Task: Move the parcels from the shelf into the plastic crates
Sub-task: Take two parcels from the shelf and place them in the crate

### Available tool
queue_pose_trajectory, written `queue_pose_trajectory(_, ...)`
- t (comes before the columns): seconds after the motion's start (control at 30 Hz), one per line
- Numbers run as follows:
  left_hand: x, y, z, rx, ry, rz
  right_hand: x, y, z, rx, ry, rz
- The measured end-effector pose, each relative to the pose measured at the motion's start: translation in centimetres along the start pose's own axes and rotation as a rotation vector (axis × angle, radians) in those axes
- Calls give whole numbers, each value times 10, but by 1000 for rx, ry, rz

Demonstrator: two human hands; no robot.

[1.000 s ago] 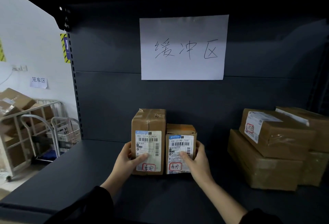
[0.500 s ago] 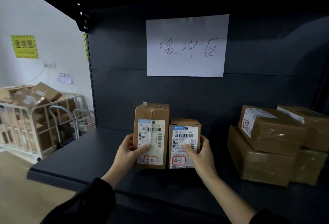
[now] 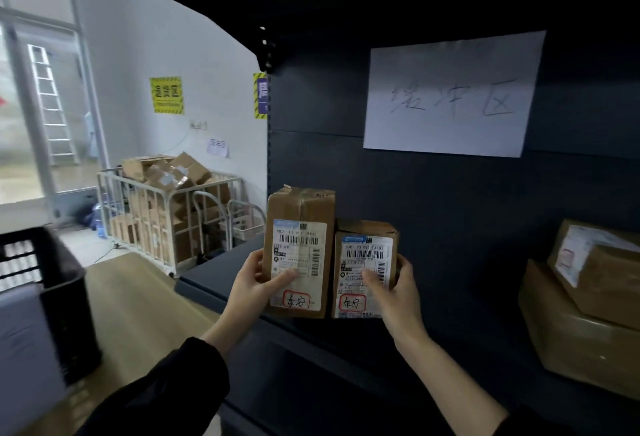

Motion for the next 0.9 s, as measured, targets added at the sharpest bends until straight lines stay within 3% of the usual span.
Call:
queue_pose_trajectory(0.33, -133, 24, 57, 3, 181, -61, 139, -23, 17, -37, -169, -79)
queue_pose_trajectory(0.9, -415, 63, 212, -45, 460, -167, 451, -57, 107, -58, -454, -166)
Point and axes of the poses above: each hand's wrist, its own z-axis away from the middle knuckle, its own x-axis out of the palm, y = z × x, the point moved 3 cm from there along -z, towards the middle knuckle, and after that the axes turned 8 degrees about -y, right-handed, at the moved point
